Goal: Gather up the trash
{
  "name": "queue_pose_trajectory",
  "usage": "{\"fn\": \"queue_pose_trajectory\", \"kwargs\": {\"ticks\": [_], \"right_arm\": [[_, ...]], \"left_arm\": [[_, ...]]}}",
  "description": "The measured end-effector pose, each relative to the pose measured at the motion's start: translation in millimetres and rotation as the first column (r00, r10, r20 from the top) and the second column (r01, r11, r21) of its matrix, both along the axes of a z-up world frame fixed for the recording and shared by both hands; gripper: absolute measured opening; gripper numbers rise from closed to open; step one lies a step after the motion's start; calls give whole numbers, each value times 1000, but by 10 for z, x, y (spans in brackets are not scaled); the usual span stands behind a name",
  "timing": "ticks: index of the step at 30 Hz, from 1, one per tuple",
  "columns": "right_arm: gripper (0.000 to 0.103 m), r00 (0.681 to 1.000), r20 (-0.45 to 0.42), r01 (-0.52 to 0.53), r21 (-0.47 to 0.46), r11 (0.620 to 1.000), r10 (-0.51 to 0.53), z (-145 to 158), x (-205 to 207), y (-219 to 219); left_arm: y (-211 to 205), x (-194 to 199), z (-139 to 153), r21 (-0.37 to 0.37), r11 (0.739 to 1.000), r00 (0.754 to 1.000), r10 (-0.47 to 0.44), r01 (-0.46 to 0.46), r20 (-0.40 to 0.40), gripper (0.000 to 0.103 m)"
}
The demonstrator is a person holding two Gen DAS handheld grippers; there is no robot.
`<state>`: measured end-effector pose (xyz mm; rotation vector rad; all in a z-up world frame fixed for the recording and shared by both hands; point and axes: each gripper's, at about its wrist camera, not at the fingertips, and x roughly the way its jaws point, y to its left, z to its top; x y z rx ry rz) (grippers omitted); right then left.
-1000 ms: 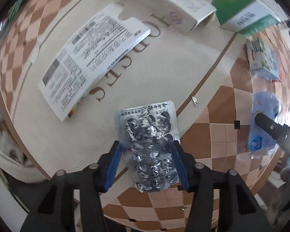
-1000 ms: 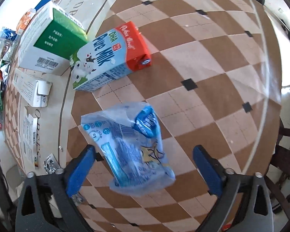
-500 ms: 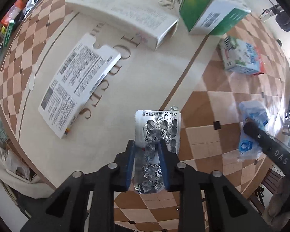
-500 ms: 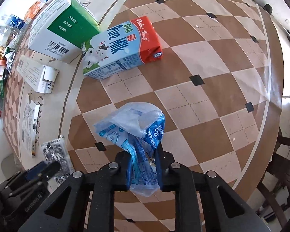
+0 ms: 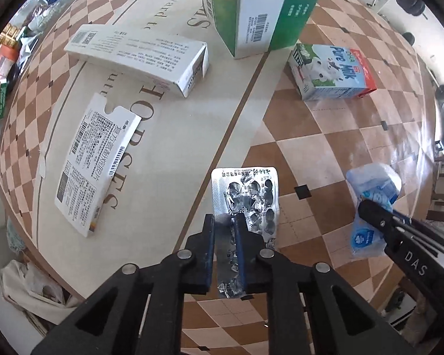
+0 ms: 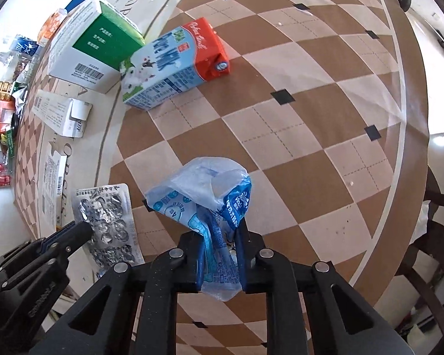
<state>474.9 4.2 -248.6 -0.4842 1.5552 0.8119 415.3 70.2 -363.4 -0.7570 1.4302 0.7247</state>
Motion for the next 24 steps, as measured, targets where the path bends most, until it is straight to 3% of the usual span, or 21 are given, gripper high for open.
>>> {"fn": "queue_pose_trajectory", "kwargs": {"ticks": [7,14,24], "right_arm": [[16,999,9,34,12,999,-35,69,68,-202],[15,999,26,44,57,997,-46,354,-139,-426],[15,999,40,19,137,990,-25,753,-1192,-827]], "left_arm": [[-58,-275,459,34,999,996,-10,7,87,0],[-159,-728,796,90,996,986,-35,21,160,0],[-492,-1732,942,119,993,965,-19,-13,263,0]]}}
